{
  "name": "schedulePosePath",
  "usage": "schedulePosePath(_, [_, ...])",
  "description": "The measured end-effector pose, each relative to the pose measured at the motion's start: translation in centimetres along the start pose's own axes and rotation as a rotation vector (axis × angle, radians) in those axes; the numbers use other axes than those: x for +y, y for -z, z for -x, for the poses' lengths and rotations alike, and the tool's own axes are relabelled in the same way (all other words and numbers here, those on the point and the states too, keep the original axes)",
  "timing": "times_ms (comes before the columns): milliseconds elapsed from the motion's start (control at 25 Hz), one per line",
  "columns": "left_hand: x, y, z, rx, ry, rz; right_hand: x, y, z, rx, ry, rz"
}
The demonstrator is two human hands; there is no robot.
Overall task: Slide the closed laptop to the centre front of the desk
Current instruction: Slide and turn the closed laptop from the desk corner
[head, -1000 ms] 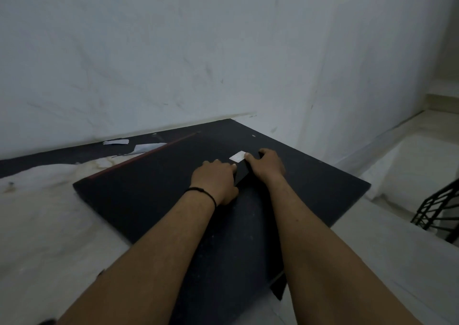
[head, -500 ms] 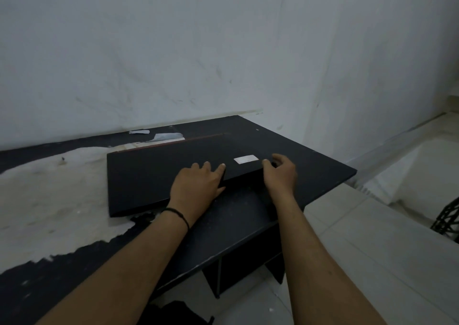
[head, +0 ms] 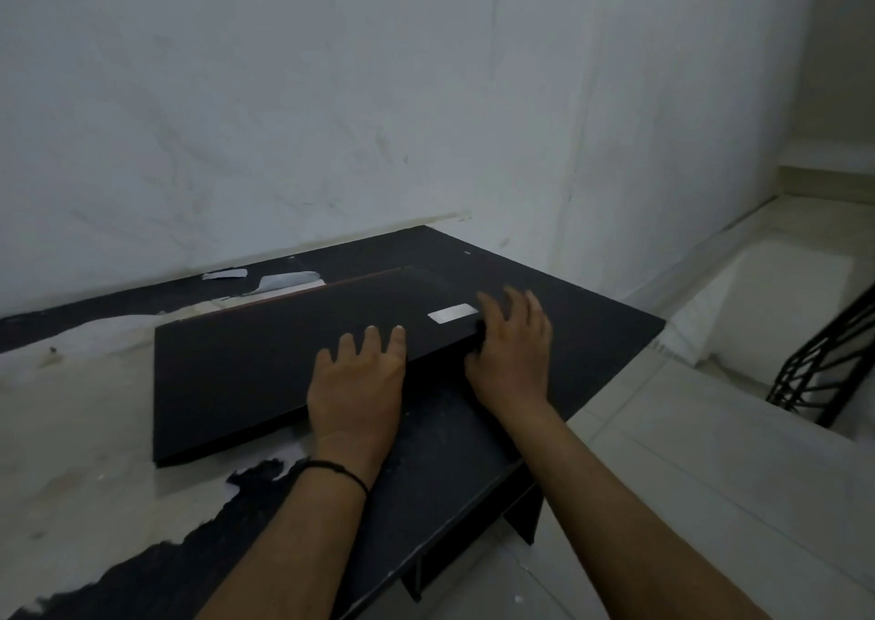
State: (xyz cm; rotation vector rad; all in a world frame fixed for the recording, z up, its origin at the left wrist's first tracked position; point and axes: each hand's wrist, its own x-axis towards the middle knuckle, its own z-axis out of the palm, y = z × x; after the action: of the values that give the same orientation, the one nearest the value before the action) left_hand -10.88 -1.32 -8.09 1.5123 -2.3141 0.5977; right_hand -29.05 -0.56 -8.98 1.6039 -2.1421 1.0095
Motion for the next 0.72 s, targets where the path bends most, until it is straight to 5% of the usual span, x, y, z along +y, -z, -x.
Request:
schedulePosePath(160, [-0.1,0.0,-0.3,0.066,0.004,0.058,-1.8,-0.9,-1.7,-0.050,0.416,0.143])
schedulePosePath(400, [-0.8,1.5,0.5,0.043,0.049,0.027,-2.4,-0.4,-1.3,-0.157,0.468,0.213])
schedulePosePath(720, [-11.6,1.8,5.5,0.008,0.130,-0.057,-4.7,0.2,0.3,-0.072,0.582,0.195])
